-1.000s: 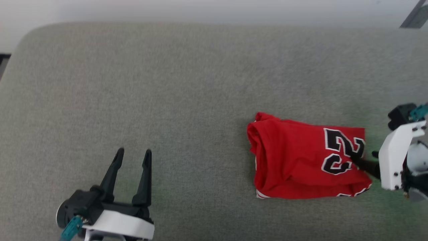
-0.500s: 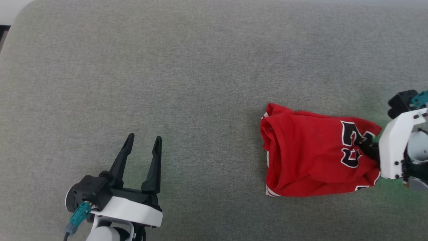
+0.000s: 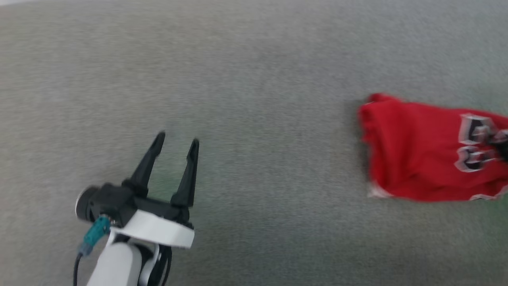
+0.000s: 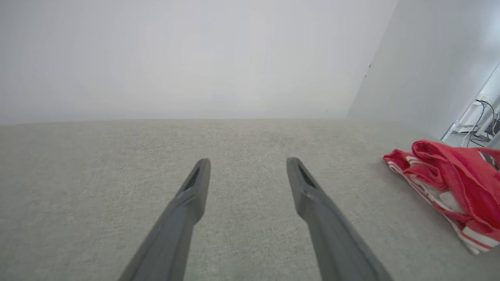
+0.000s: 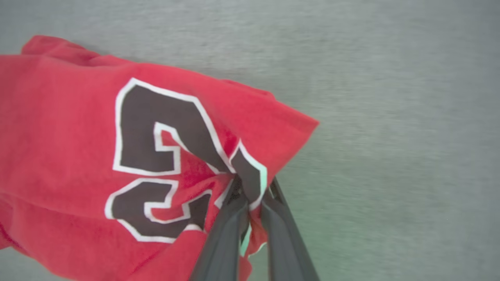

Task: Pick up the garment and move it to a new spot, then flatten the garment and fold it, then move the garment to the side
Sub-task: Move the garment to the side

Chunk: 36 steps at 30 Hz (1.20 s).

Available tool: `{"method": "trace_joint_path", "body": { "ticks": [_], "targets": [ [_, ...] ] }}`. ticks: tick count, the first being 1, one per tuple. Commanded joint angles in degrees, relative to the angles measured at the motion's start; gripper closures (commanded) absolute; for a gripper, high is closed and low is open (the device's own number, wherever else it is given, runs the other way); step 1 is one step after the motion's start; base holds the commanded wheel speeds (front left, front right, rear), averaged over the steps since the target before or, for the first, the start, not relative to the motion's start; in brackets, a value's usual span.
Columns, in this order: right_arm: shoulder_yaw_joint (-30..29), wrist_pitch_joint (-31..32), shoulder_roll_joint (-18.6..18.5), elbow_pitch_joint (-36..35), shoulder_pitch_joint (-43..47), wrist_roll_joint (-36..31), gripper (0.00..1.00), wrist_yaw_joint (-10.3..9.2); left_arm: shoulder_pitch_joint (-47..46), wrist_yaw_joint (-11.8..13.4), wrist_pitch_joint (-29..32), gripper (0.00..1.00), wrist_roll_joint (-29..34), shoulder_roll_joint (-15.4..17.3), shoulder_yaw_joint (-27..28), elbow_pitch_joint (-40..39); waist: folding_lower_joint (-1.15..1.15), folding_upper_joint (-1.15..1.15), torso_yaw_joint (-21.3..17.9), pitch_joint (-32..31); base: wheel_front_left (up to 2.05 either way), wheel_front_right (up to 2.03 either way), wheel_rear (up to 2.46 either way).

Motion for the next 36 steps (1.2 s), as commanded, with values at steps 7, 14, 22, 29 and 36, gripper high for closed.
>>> {"method": "trace_joint_path", "body": {
  "ticks": [7, 14, 22, 29, 36],
  "targets": [
    [-10.1, -5.5, -5.4, 5.2, 1.5, -2.7, 1.0, -0.29, -8.1, 0.0, -0.3, 0.0, 0.3, 2.6, -1.8, -2.0, 0.0, 0.0, -6.7, 6.0, 0.0, 0.0, 0.0],
    [-17.8, -13.6, -5.8, 14.0, -4.3, -4.4, 1.0, -0.28, -15.4, 0.0, -0.3, 0.0, 0.3, 6.0, -4.3, -1.8, 0.0, 0.0, -8.9, 11.5, 0.0, 0.0, 0.0],
    [-19.4, -26.2, -7.0, 26.3, -15.2, -11.9, 1.0, -0.29, -22.7, 0.0, -0.3, 0.0, 0.1, 10.0, -5.5, -1.9, 0.0, 0.0, -9.4, 17.0, 0.0, 0.0, 0.0],
    [-16.5, -32.8, -6.0, 36.8, -23.3, -16.6, 1.0, -0.28, -24.2, 0.0, -0.3, 0.0, 0.2, 11.2, -6.2, -1.8, 0.0, 0.0, -8.9, 18.4, 0.0, 0.0, 0.0],
    [-11.9, -37.5, -6.8, 43.1, -26.8, -20.4, 0.33, -0.29, -22.6, 0.0, -0.3, 0.0, -0.5, 9.9, -5.4, -0.4, 0.0, 0.0, -8.3, 16.1, 0.0, 0.0, 0.0]
  ]
}}
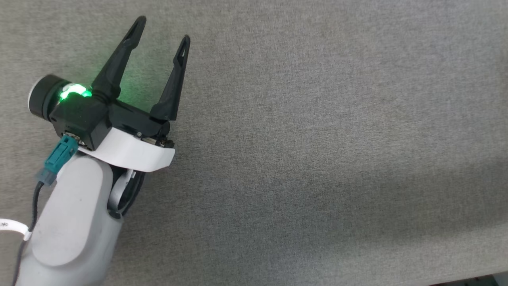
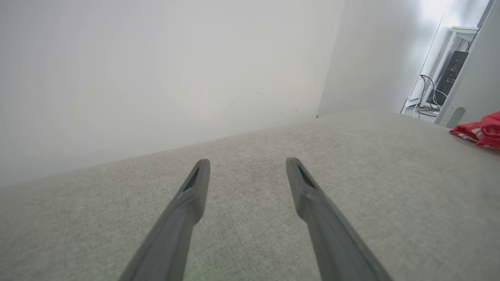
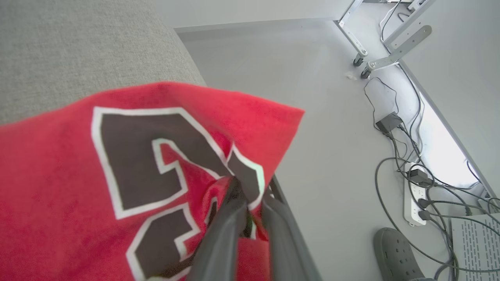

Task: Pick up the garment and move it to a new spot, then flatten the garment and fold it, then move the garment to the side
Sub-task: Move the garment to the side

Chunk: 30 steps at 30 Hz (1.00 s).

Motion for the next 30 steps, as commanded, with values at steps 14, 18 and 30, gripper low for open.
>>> {"method": "trace_joint_path", "body": {
  "ticks": [14, 18, 30],
  "targets": [
    [13.8, -3.8, 1.1, -3.0, 2.3, 0.2, 0.0, -0.28, 8.8, 0.0, -0.3, 0.0, -1.9, -5.0, 3.5, 3.7, 0.0, 0.0, 3.6, -12.7, 0.0, 0.0, 0.0],
    [17.5, -6.0, 2.9, -5.8, 5.3, 2.2, 0.0, -0.29, 12.7, 0.0, -0.3, 0.0, -2.9, -6.9, 4.3, 5.7, 0.0, 0.0, 5.4, -17.2, 0.0, 0.0, 0.0],
    [26.5, -14.7, 11.0, -12.8, 18.8, 5.9, 0.0, -0.23, 24.8, 0.0, -0.3, 0.0, -4.2, -10.2, 9.6, 9.7, 0.0, 0.0, 10.9, -29.3, 0.0, 0.0, 0.0]
  ]
}}
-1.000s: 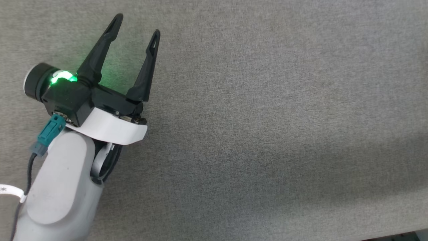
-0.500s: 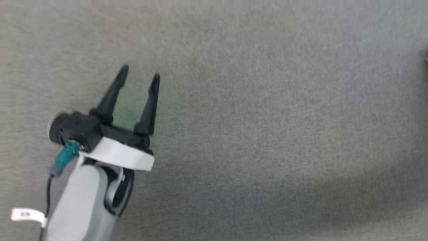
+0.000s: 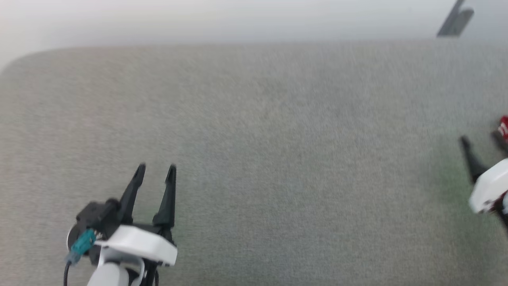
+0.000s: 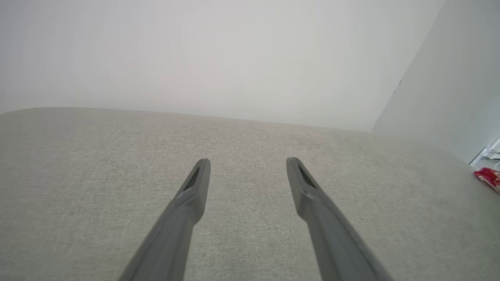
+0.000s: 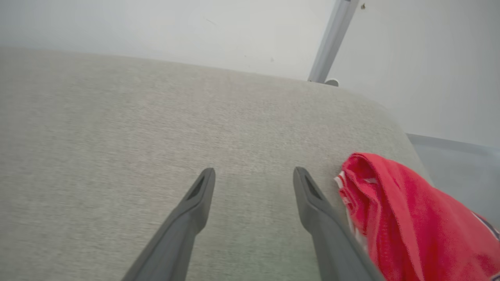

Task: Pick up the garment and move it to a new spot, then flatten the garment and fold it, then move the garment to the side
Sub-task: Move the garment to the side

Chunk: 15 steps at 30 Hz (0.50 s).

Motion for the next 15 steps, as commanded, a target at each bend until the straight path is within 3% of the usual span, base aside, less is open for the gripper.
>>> {"method": "trace_joint_path", "body": {
  "ticks": [1, 8, 15],
  "targets": [
    [0.7, -0.7, 0.6, -0.6, 1.3, 0.1, 0.0, -0.15, 1.1, 0.0, -0.3, 0.0, -0.2, -0.1, 0.4, 0.3, 0.0, 0.0, 2.2, -3.3, 0.0, 0.0, 0.0],
    [2.1, -5.0, 7.0, -3.3, 8.8, 1.6, 0.0, -0.15, 6.2, 0.0, -0.3, 0.0, -0.6, 0.8, 2.3, 2.0, 0.0, 0.0, 2.8, -8.7, 0.0, 0.0, 0.0],
    [-0.5, -7.0, 10.6, -8.3, 13.6, 1.2, 0.0, -0.15, 8.4, 0.0, -0.3, 0.0, -1.0, 1.4, 3.8, 1.6, 0.0, 0.0, 2.9, -10.7, 0.0, 0.0, 0.0]
  ]
}}
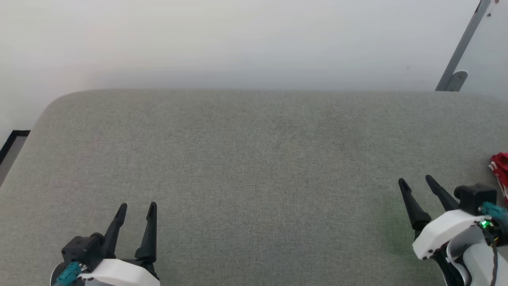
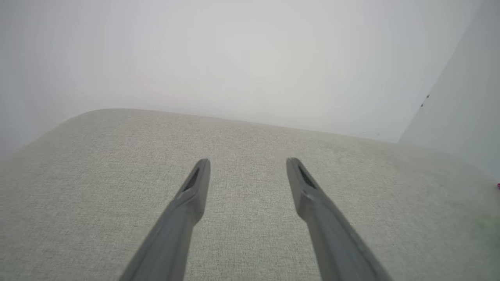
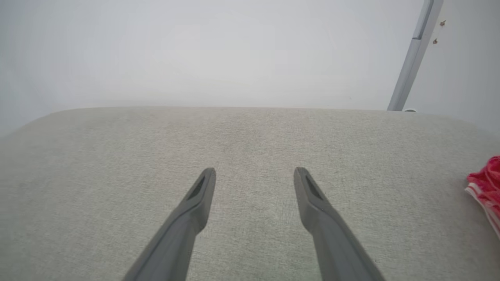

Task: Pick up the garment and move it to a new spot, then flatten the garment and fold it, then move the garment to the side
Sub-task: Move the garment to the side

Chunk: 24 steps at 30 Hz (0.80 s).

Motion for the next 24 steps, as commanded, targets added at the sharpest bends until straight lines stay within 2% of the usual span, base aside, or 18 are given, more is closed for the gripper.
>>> {"method": "trace_joint_path", "body": {
  "ticks": [1, 16, 24],
  "targets": [
    [-1.1, -0.6, 0.6, -2.7, 2.0, -0.5, 0.0, -0.15, 1.0, 0.0, -0.3, 0.0, -0.2, 0.0, 0.6, -0.7, 0.0, 0.0, 0.0, -0.6, 0.0, 0.0, 0.0],
    [-12.8, -0.6, 5.1, -21.4, 15.1, -5.2, 0.0, -0.11, 3.3, 0.0, -0.3, 0.0, 0.7, -1.6, 2.2, -5.8, 0.0, 0.0, -1.2, -1.5, 0.0, 0.0, 0.0],
    [-17.8, -0.1, 6.6, -27.3, 19.8, -6.9, 0.0, -0.1, 5.5, 0.0, -0.3, 0.0, 0.7, -1.5, 3.5, -9.1, 0.0, 0.0, -2.1, -1.7, 0.0, 0.0, 0.0]
  ]
}}
